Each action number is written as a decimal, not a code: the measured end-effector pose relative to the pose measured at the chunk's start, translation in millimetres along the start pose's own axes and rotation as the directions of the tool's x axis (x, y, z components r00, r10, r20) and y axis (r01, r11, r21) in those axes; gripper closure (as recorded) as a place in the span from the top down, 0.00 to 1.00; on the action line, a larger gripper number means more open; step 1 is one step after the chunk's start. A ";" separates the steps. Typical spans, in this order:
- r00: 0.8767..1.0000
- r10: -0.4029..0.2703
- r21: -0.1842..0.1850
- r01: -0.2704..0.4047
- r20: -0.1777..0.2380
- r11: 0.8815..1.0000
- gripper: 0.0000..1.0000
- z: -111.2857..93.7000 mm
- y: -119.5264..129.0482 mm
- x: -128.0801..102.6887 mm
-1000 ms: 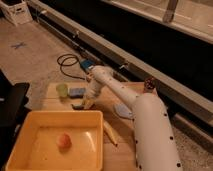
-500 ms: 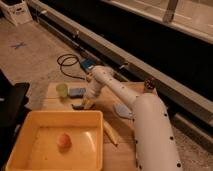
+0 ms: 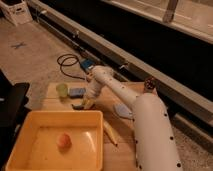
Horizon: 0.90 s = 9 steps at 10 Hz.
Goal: Place pepper in plastic cup
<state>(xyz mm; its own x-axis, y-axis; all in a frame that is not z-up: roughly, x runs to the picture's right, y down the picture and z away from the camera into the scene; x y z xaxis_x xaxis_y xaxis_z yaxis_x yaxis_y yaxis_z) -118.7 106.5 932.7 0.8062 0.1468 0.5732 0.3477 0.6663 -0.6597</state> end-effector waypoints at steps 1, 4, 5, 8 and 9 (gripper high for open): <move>1.000 0.000 0.000 0.000 0.000 1.000 0.19 0.0 0.0 0.0; 1.000 0.000 -0.001 0.000 -0.010 1.000 0.19 -4.4 0.8 0.6; 1.000 0.005 0.000 -0.005 -0.011 1.000 0.19 -10.2 2.0 0.4; 1.000 0.003 -0.002 -0.003 -0.005 1.000 0.19 -47.4 4.1 -27.6; 1.000 0.002 0.002 -0.002 -0.007 1.000 0.19 -65.8 5.2 -38.5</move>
<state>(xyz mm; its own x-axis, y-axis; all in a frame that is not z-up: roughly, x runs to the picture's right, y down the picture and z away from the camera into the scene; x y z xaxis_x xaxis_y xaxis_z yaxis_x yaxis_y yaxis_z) -116.4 56.2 875.3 0.8104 0.1429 0.5682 0.3452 0.6671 -0.6601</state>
